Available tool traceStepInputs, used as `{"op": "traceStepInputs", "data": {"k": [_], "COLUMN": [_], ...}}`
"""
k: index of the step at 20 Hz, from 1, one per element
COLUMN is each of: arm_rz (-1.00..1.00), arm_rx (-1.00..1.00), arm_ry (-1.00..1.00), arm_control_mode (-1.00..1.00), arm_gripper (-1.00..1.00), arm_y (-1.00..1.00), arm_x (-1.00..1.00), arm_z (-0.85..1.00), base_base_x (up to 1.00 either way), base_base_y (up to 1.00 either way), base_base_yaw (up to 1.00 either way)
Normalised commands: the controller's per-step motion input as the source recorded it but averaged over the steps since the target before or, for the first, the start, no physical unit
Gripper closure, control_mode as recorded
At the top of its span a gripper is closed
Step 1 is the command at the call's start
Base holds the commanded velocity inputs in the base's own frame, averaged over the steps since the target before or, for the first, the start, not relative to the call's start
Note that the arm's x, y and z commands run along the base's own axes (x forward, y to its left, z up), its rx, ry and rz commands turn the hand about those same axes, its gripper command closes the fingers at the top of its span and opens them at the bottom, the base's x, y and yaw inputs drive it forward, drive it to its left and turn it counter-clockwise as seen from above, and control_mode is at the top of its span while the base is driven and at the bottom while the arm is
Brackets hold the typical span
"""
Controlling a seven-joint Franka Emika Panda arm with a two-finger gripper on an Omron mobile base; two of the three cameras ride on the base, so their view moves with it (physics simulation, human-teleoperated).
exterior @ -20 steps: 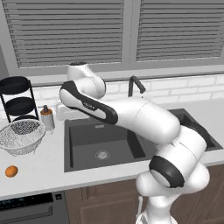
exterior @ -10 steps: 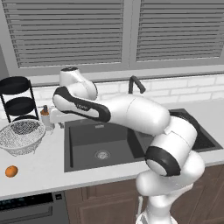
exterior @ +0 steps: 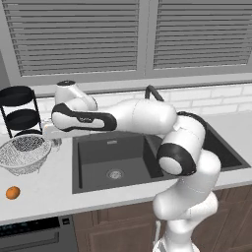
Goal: Put the colander in the sink, put the apple, tangerine in the colander, and turn on the sink faucet and pour water over the colander.
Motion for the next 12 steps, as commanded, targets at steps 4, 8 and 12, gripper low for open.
{"op": "traceStepInputs", "data": {"k": [4, 8, 12], "arm_rz": [0.0, 0.0, 0.0], "arm_rx": [0.0, 0.0, 0.0], "arm_ry": [0.0, 0.0, 0.01], "arm_control_mode": [-1.0, -1.0, -1.0], "arm_gripper": [-1.0, -1.0, -1.0], "arm_y": [0.44, 0.31, 0.32], "arm_x": [0.36, 0.36, 0.37], "arm_z": [-0.13, -0.2, -0.3], "base_base_x": [0.0, 0.0, 0.0], "base_base_y": [0.0, 0.0, 0.0], "base_base_yaw": [0.0, 0.0, 0.0]}}
